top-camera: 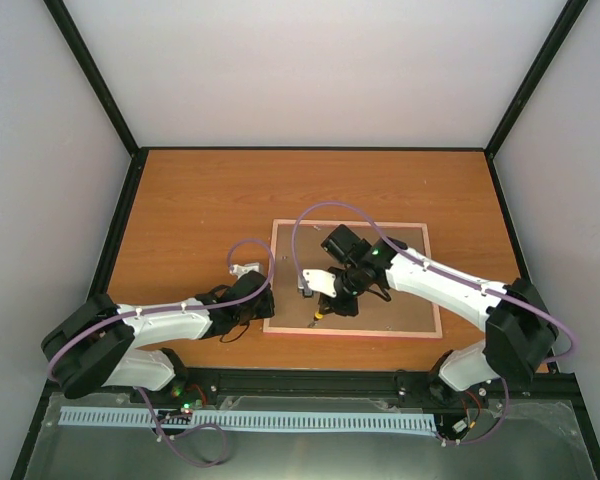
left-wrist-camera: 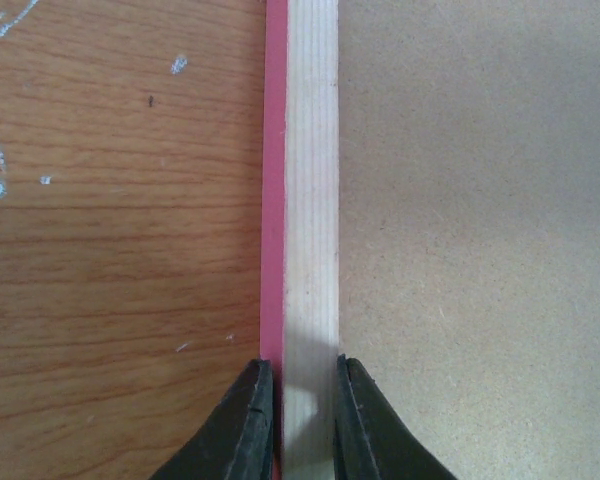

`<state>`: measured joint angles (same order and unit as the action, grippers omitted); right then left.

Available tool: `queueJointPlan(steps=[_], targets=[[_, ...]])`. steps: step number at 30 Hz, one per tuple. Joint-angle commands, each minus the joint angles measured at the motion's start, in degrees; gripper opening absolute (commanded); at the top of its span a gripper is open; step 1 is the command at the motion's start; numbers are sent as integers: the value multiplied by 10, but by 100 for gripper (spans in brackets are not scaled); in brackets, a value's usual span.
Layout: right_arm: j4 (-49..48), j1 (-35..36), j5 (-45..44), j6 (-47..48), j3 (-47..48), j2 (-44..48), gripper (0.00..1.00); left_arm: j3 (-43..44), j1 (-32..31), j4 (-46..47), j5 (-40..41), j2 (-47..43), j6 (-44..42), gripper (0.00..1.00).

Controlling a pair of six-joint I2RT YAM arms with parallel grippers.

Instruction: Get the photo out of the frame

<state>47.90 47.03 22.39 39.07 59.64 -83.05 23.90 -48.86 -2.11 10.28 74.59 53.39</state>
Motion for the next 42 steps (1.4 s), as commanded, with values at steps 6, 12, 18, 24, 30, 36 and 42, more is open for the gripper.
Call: queueJointPlan(steps=[6, 12, 18, 24, 30, 36, 42], targets=[[1, -8, -114, -16, 16, 16, 3, -17, 3, -22, -6, 1, 14, 1], [-5, -16, -131, -32, 25, 7, 3, -18, 3, -21, -7, -2, 13, 1], [6, -23, -103, -38, 41, 11, 3, -21, 3, -19, -7, -6, 13, 1], [28, -23, -107, -33, 47, 42, 3, -21, 3, -19, -8, -4, 13, 1], [64, -23, -24, -9, 27, 63, 3, -19, 2, -19, -8, -3, 13, 1], [67, -23, -20, -10, 7, 69, 3, -19, 2, -19, -8, -2, 13, 1], [104, -23, -89, 9, 5, 87, 3, -19, 3, -20, -8, -1, 13, 1]])
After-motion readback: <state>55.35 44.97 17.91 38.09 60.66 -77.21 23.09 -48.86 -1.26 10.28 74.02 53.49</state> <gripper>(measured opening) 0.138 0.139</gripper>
